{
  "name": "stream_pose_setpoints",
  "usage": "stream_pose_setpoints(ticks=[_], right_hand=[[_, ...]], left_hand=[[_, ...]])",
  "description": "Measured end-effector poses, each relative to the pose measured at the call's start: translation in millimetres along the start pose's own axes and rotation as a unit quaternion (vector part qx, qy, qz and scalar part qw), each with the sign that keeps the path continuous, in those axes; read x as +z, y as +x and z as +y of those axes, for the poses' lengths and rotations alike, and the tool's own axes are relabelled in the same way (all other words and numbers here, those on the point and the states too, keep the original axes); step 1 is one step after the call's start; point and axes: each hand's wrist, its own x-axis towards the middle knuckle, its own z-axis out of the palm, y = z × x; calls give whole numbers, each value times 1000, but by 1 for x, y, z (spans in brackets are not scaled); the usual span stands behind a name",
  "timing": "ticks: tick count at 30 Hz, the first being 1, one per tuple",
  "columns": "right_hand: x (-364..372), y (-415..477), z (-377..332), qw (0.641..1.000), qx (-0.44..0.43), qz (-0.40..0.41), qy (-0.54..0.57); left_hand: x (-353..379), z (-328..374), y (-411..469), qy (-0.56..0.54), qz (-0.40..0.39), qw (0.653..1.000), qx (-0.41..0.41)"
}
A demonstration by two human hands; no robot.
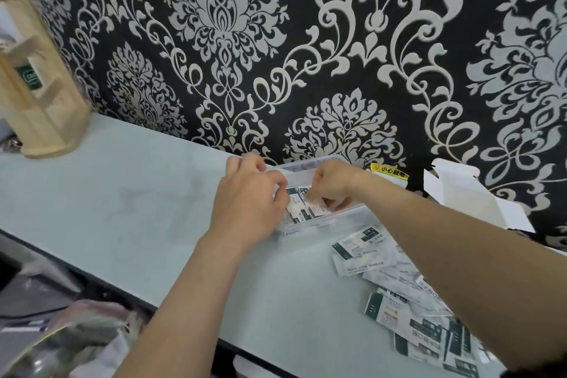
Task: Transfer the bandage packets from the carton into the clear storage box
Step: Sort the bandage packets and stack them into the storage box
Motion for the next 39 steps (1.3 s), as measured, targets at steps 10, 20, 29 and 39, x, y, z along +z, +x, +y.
stream_pose_setpoints(ticks=[10, 20, 29, 39], right_hand=[[2, -7, -6, 997, -19, 0, -74], [-10, -13, 3, 997, -54, 37, -43], [-35, -117, 44, 983, -130, 130, -31], [17, -172, 154, 989, 11, 88, -114]], left_hand=[[6, 14, 9, 123, -211, 968, 59], [7, 17, 11, 101, -196, 974, 51], [2, 64, -9, -37, 10, 974, 222], [72, 98, -50, 56, -219, 946, 233]])
